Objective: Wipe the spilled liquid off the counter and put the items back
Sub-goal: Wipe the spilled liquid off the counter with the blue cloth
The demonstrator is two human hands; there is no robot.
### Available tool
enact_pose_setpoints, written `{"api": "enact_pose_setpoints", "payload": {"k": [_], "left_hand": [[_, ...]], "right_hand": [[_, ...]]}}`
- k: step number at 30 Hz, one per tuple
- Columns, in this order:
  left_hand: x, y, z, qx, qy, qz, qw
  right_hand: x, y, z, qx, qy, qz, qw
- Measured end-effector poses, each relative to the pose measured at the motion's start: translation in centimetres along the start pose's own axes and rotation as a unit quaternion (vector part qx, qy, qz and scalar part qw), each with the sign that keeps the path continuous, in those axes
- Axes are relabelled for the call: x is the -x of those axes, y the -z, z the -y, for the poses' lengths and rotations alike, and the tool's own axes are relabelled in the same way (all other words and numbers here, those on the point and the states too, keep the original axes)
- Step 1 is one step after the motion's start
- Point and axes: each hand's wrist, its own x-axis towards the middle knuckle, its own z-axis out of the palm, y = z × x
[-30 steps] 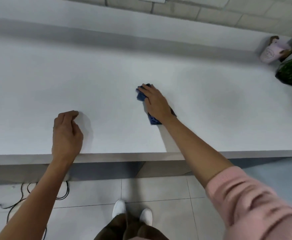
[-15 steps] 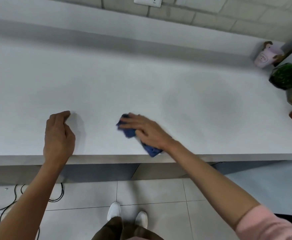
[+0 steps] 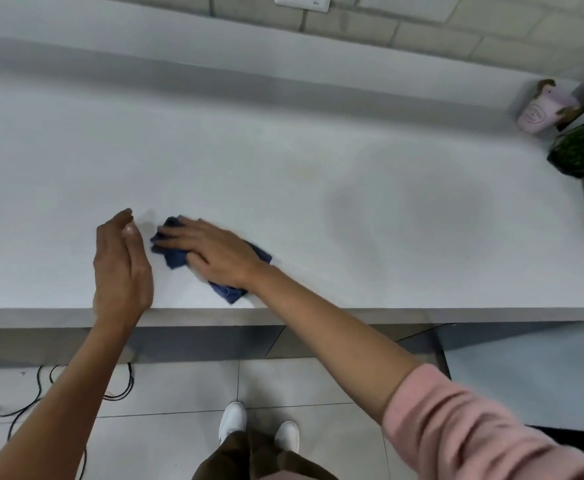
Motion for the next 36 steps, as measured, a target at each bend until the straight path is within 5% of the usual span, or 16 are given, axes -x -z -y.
{"api": "enact_pose_setpoints", "payload": {"k": [6,14,19,25,30,36], "left_hand": [[0.0,0.0,0.3,-0.001,-0.007,0.006,1.000],[0.4,-0.2,-0.6,-0.028,-0.023,0.032,0.999],[0.3,-0.3,-0.4,-0.041,-0.037,0.036,0.998],[0.2,-0.3,-0.1,-0.036,-0.033,0.029,0.998],[0.3,0.1,-0.7,-0.036,-0.027,0.010,0.999],[0.0,3.1,1.1,-0.159,-0.051,0.004,0.986]], "right_hand": [[9.1,2.7,-1.7,-0.023,-0.002,0.044,0.999],[10.1,8.5,-8.4,0.056,-0.178,-0.101,0.977],[4.9,2.3,-1.4,0.015,-0.079,-0.050,0.995],[9.8,2.2,-0.5,-0.033,0.015,0.056,0.998],[9.3,5.3,-4.8,0.006,-0.086,-0.049,0.995],[1.6,3.1,-5.3,0.026,-0.135,-0.090,0.986]]}}
